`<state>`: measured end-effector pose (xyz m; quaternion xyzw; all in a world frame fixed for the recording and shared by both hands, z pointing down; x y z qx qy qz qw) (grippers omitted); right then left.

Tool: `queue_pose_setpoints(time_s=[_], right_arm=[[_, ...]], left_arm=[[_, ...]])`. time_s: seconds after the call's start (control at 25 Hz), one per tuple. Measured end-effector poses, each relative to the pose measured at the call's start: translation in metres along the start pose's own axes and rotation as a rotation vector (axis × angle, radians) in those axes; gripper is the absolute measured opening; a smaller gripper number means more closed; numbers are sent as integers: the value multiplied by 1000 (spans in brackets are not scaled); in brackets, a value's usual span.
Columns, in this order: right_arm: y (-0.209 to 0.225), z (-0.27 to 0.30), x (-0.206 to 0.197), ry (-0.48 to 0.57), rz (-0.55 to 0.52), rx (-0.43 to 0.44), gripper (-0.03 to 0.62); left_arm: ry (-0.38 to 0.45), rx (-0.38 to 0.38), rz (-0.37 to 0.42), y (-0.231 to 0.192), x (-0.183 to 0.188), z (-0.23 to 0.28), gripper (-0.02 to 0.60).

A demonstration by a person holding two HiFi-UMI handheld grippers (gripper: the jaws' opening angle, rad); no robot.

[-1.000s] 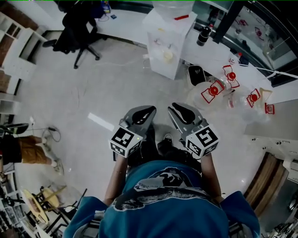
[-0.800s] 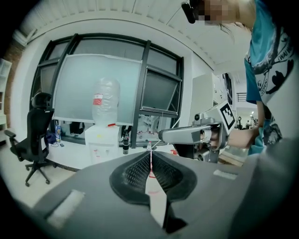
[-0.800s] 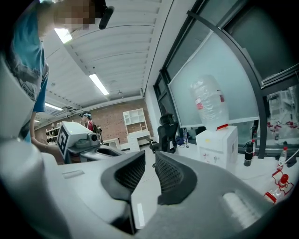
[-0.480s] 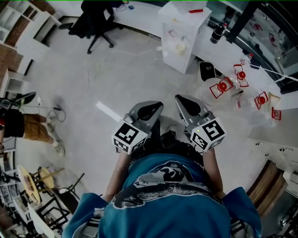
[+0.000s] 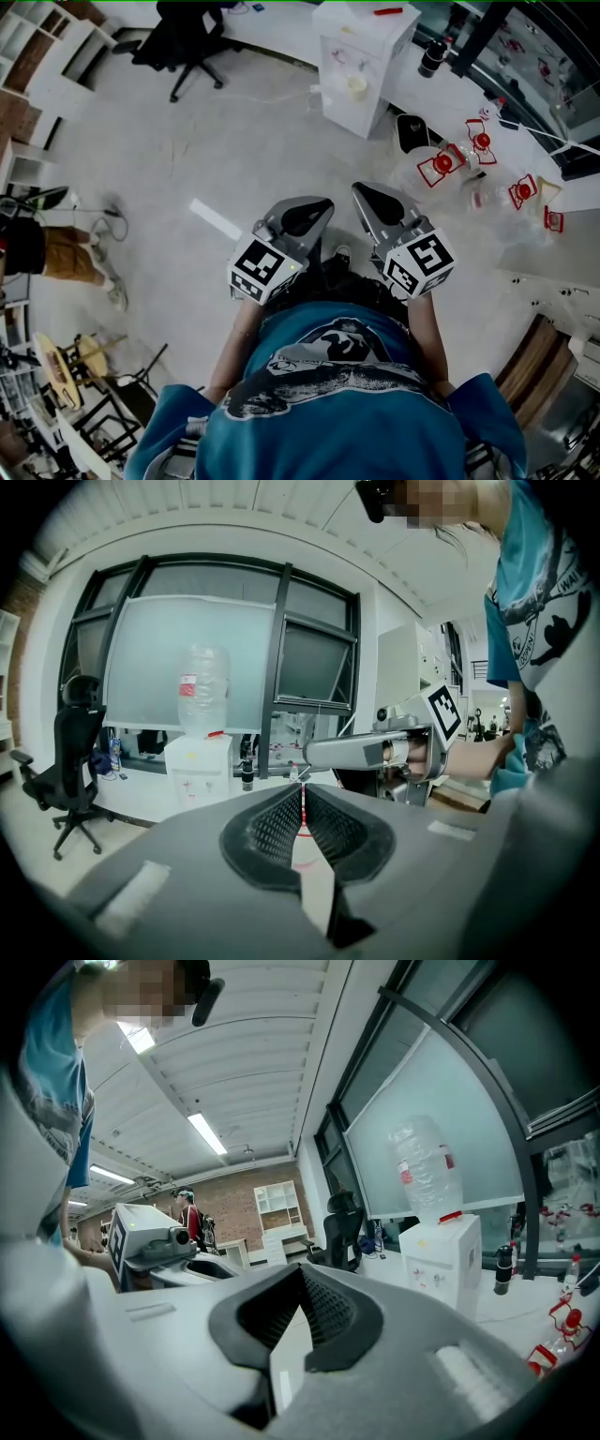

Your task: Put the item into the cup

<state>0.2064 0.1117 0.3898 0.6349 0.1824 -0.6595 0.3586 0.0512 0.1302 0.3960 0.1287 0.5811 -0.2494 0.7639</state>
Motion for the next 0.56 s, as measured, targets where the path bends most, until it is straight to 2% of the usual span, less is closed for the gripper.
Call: queue_pose_setpoints(time_s=[0.24,0.56], right_arm=[[2,-2,-1,3,9,-14,2],[6,6,-1,3,11,-25,2]], left_arm=[[-28,-36,15,4,-1,8,20],[-22,-76,46,0,0,18,21]])
Point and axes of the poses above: the fingertips, and each gripper's own axes: z forward along the fingers, y to its right, x out of its top, the point moved 8 cm from there along -z, backward along the fingers, and after that the axes turned 4 degrees about -x, right-handed, at the moved point
